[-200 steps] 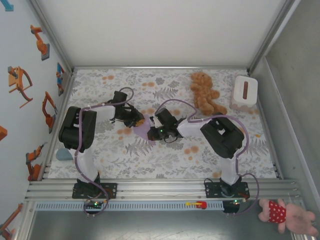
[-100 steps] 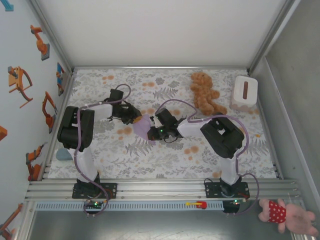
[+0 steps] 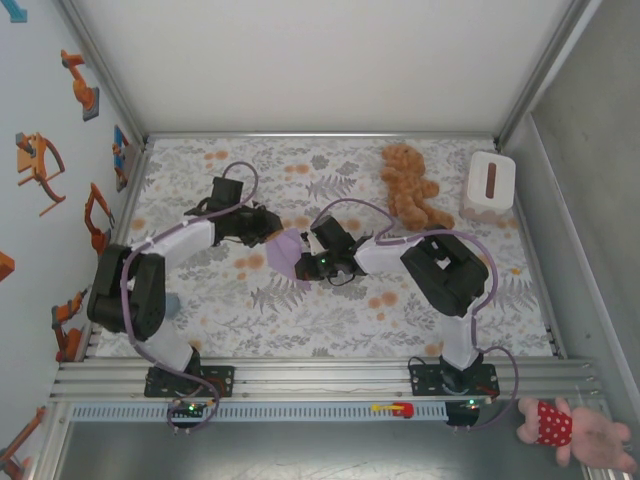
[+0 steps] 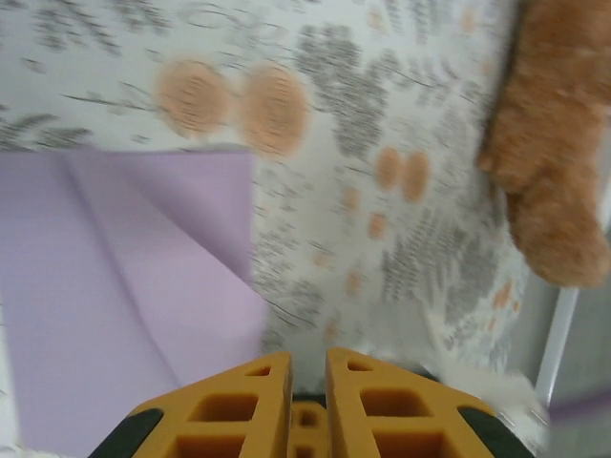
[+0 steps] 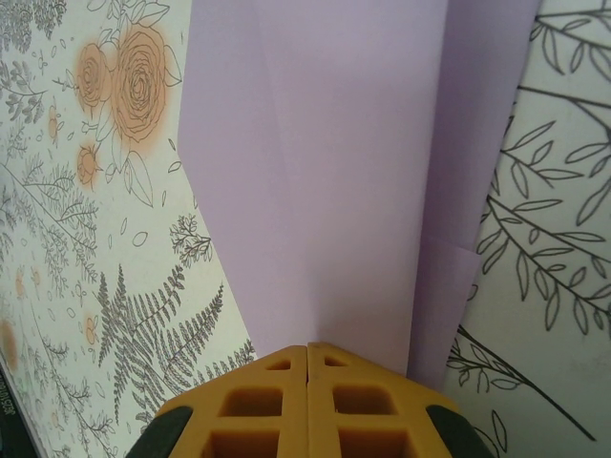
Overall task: Fold a paper plane with a square sheet of paper (pick it up from the middle)
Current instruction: Fourth fold the wing at the center of the table.
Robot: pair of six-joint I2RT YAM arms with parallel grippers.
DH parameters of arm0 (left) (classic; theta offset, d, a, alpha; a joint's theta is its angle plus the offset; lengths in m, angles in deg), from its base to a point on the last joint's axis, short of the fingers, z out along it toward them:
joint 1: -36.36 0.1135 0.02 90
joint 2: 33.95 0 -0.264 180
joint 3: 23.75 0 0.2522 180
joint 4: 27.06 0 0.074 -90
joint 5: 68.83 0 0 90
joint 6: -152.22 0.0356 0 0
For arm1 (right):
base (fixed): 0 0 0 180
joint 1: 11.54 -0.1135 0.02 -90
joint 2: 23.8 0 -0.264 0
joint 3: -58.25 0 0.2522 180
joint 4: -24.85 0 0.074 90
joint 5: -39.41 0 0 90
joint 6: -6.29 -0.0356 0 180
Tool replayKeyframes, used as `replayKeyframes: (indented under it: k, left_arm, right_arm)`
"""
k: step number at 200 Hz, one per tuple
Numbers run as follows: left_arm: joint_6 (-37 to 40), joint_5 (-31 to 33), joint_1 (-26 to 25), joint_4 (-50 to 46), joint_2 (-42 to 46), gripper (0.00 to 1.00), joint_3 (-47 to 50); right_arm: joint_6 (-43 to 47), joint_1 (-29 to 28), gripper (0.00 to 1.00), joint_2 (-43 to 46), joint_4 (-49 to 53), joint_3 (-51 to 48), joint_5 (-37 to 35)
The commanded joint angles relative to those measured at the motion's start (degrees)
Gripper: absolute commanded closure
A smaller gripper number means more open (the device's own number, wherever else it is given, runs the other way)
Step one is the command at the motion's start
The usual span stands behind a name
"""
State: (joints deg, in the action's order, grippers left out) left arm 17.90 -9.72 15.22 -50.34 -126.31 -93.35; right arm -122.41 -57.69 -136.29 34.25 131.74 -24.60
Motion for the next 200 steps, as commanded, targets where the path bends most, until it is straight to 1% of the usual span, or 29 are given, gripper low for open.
replayKeyframes:
  k: [1,29,86,147,200]
  left_arm:
    - [0.2,1.2,-2.1,0.8,2.1,0.85,2.8]
    - [-1.9,-0.7,-3.9,4.0,0.1,0.88,4.9]
    - [-5.4,-5.2,-4.8,10.3,-7.6,0.93,5.0]
    - [-6.2,-5.2,-5.9,10.1,-10.7,0.93,5.9]
    - [-5.5,-2.3,-5.8,9.0,-12.6,0.93,5.5]
  right_arm:
    - [-1.0,-0.4,0.97,-4.3,11.1,-3.3,-1.6]
    - [-1.0,-0.5,0.98,-4.4,11.0,-3.3,-1.6]
    - [-1.2,-0.4,0.99,-4.3,10.7,-3.4,-1.7]
    - [-1.3,-0.4,0.99,-4.3,11.0,-3.4,-1.7]
    - [-1.5,-0.4,0.99,-4.4,11.6,-3.7,-2.0]
